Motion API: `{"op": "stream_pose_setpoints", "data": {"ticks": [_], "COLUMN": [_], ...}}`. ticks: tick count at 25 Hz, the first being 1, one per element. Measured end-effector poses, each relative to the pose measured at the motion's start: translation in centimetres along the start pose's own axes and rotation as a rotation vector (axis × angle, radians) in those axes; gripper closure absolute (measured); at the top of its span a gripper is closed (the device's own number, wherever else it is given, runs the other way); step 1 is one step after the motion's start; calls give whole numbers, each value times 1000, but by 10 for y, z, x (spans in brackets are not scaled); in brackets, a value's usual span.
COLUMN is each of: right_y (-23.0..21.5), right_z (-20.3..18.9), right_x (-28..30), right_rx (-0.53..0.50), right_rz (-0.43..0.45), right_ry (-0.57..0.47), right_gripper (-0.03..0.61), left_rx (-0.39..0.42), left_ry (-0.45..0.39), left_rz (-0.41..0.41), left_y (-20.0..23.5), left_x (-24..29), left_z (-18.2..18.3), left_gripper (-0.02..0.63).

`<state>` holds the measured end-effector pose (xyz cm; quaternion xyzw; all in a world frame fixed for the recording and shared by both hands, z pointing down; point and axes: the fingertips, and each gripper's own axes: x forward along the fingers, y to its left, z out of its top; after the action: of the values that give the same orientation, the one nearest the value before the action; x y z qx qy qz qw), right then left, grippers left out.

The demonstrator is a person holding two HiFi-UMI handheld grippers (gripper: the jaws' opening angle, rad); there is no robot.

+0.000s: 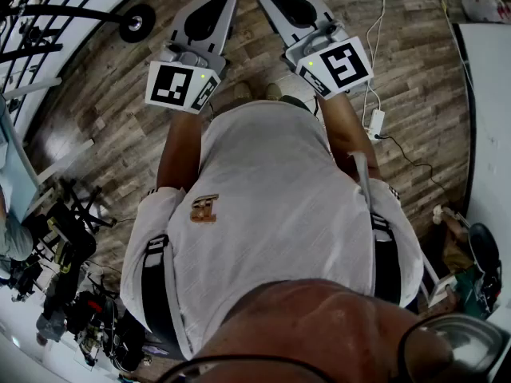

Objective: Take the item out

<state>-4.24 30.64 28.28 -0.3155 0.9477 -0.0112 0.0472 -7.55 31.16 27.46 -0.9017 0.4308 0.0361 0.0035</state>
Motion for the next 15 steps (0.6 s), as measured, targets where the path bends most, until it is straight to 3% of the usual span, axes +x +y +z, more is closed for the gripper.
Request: {"op": "stream_pose_setpoints", "data": {"ticks": [15], "right_y": [-38], "right_z": [7], "right_x": [-13], "right_rx": [-10], "right_rz": [25], "right_ry": [-17], "right_gripper": [546], "left_rx": [19], "left_ry": [16], "left_rz": [50], "left_y": [-6], "left_x": [36], "left_z": [-4], "left_gripper": [595]}}
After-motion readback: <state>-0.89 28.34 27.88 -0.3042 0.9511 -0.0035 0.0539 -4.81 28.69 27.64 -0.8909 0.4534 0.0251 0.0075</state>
